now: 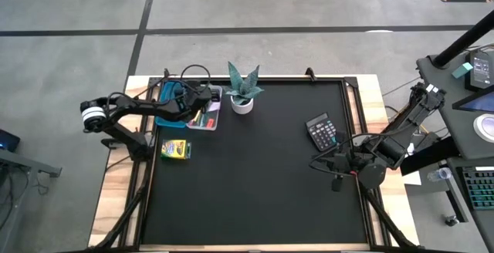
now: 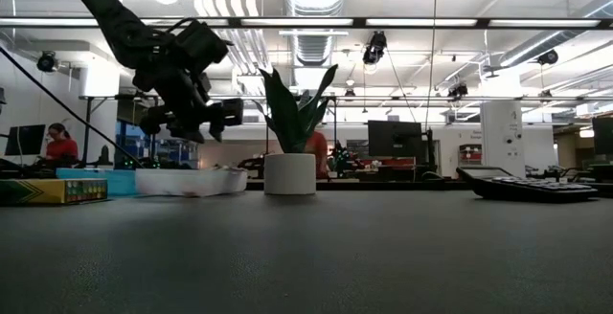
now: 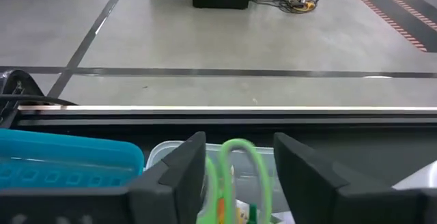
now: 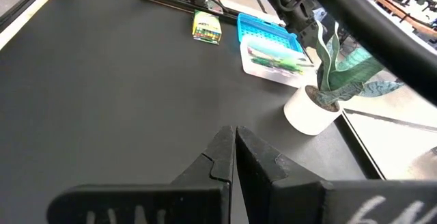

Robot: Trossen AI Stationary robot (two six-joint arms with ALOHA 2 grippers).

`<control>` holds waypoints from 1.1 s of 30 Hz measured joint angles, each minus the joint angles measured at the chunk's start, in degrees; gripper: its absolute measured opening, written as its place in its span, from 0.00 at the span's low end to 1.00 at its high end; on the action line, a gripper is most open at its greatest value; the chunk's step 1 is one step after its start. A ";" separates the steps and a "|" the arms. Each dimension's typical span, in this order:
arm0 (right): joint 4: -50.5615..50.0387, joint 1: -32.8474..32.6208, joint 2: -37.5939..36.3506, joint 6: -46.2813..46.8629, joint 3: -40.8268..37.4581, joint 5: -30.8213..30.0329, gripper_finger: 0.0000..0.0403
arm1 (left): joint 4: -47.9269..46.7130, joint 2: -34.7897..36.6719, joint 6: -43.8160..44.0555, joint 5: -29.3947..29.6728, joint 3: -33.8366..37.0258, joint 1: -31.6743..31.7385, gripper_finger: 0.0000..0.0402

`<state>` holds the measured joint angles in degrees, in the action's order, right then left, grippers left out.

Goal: Pack school essentials
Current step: Put the box of crayons into the blue supply box

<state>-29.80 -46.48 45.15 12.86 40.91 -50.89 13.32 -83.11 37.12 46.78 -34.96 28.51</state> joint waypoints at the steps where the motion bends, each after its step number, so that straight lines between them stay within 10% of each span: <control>1: 0.00 -0.01 0.00 0.00 0.00 0.00 0.02 | -0.06 0.10 0.00 -0.01 0.00 0.00 0.40; 12: -0.06 -0.02 0.00 -0.20 0.00 -0.01 0.02 | -5.63 10.45 -8.04 -14.04 0.02 -4.01 0.49; 21: 0.01 0.01 0.00 -0.45 0.00 -0.07 0.02 | -18.89 22.97 -1.08 -29.49 0.02 -19.40 0.49; 28: 2.08 0.13 0.00 -2.69 0.00 -0.20 0.02 | -49.39 22.89 17.71 -48.67 -2.11 -32.95 0.49; 33: 6.64 1.37 0.00 -6.09 0.00 -0.19 0.02 | -65.72 19.95 -0.84 -48.29 -7.24 -37.61 0.49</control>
<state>-23.16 -45.12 45.15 6.77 40.91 -51.08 -52.40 -63.16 36.28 -1.50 -42.20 -9.10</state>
